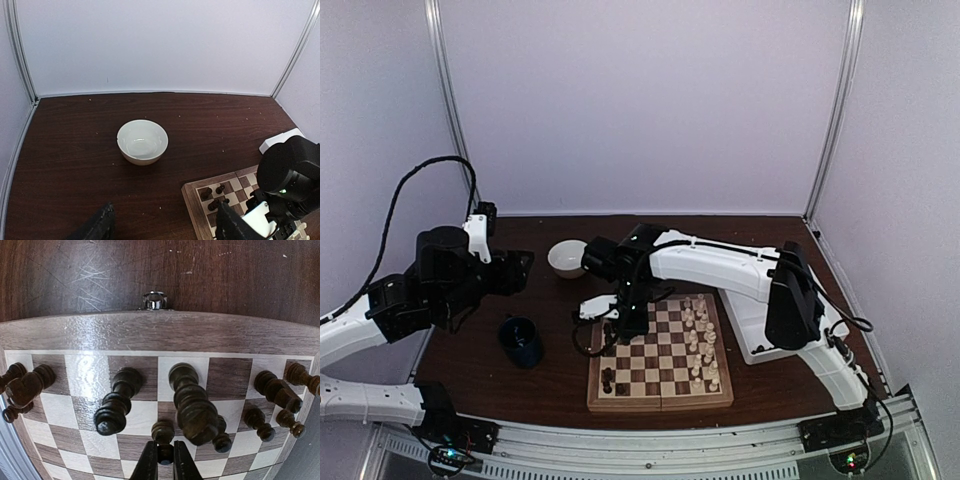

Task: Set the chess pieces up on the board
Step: Place the pawn at e7.

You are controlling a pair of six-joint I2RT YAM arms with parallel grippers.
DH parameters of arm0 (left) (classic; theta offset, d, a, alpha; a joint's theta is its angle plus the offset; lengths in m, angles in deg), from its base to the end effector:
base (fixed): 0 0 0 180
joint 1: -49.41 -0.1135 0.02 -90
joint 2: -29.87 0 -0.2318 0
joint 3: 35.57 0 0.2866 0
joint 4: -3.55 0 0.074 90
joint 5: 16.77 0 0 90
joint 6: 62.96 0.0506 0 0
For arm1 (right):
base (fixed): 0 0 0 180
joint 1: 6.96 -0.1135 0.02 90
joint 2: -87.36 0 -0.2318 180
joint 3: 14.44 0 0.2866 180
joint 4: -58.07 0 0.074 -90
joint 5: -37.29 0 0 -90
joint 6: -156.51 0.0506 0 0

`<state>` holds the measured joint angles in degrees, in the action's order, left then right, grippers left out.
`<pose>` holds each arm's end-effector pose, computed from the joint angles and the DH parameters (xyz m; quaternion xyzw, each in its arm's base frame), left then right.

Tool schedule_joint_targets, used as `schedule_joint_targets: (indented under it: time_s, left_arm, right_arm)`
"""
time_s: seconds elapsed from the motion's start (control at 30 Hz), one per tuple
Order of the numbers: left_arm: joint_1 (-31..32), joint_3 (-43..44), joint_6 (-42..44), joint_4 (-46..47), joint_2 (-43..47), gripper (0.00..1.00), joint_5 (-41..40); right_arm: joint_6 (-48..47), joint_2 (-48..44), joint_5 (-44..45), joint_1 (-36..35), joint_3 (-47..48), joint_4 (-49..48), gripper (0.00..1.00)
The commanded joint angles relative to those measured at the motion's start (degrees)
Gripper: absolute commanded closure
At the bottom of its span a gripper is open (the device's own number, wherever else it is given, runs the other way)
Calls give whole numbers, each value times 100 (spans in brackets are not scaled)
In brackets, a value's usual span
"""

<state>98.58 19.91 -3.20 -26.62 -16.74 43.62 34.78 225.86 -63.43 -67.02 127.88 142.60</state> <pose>0.1849 -0.1757 0.2833 -0.0110 0.8110 -0.1862 0.5545 0.2412 0.4376 0.1641 -0.7178 0.6852 0.1100 0.0554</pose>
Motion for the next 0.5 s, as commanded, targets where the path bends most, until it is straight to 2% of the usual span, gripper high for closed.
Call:
schedule_joint_targets:
  time_s: [0.0, 0.23, 0.47]
  left_arm:
    - [-32, -54, 88, 133, -15, 31, -81]
    - [-40, -69, 80, 152, -56, 31, -73]
    - [-39, -67, 72, 150, -159, 30, -48]
  right_arm:
    - [19, 69, 218, -33, 167, -95, 94]
    - [44, 111, 228, -33, 169, -131, 90]
    - [44, 115, 245, -42, 160, -178, 91]
